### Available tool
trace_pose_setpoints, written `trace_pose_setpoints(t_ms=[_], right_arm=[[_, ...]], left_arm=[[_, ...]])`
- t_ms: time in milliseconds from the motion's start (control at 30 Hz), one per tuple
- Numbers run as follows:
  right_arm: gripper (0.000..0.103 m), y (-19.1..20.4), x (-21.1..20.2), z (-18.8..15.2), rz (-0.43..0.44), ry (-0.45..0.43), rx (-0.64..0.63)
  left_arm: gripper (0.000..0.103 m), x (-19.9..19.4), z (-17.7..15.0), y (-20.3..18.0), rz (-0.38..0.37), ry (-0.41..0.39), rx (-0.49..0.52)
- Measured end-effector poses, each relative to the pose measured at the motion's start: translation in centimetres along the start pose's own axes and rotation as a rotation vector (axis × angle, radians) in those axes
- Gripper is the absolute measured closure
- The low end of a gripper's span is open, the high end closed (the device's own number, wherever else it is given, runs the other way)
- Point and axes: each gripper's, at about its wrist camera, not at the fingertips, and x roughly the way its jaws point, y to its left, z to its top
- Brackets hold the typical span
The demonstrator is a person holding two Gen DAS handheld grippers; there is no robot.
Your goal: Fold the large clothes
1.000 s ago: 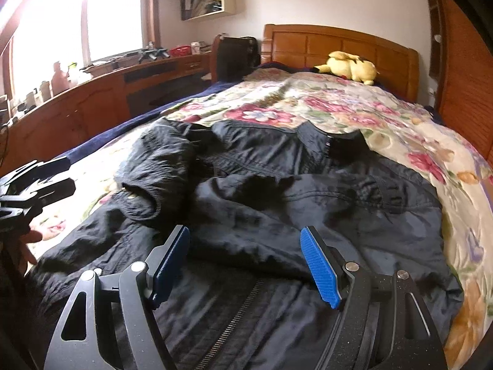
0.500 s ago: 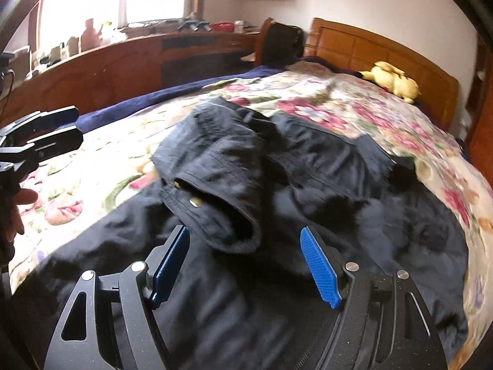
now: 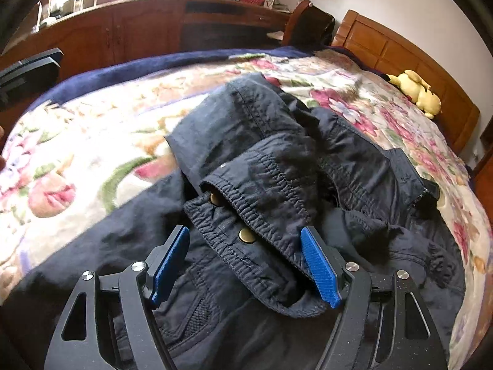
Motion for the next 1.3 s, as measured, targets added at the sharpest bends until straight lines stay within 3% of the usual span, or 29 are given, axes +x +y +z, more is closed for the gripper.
trace_pose_setpoints(t_ms=[300, 367, 400, 433, 533, 767, 967, 1300], right_arm=[[0.027, -0.1, 2.0, -0.1, -0.084, 0.067, -0.047], [0.046, -0.6, 1.9, -0.1, -0.08, 0.049, -0.033], [0.065, -1.0, 1.6, -0.1, -0.083, 0.037, -0.021], [0.077, -1.5, 1.3, -0.1, -0.074, 0.02, -0.004], [0.089, -2.7, 0.0, -0.1, -0.032, -0.041, 0.044], [0.097, -4.4, -4.5, 0.1, 0.056, -0.243, 0.122], [0.098, -5.3, -7.2, 0.2, 0.087, -0.308, 0.157], [0.098, -11.6, -14.3, -2.9, -0.058, -0.37, 0.282]], left_arm=[[0.024, 0.3, 0.0, 0.0, -0.008, 0.008, -0.008], [0.024, 0.4, -0.1, -0.2, -0.014, 0.013, -0.006], [0.024, 0.4, -0.1, -0.3, -0.02, 0.016, -0.006], [0.024, 0.5, -0.1, -0.4, -0.031, 0.019, -0.007], [0.024, 0.6, -0.2, -0.6, -0.034, 0.021, -0.003], [0.024, 0.4, -0.3, -1.1, -0.057, 0.018, 0.009], [0.024, 0.3, -0.3, -1.1, -0.053, 0.017, 0.012], [0.024, 0.5, -0.5, -1.6, -0.053, 0.033, 0.031]])
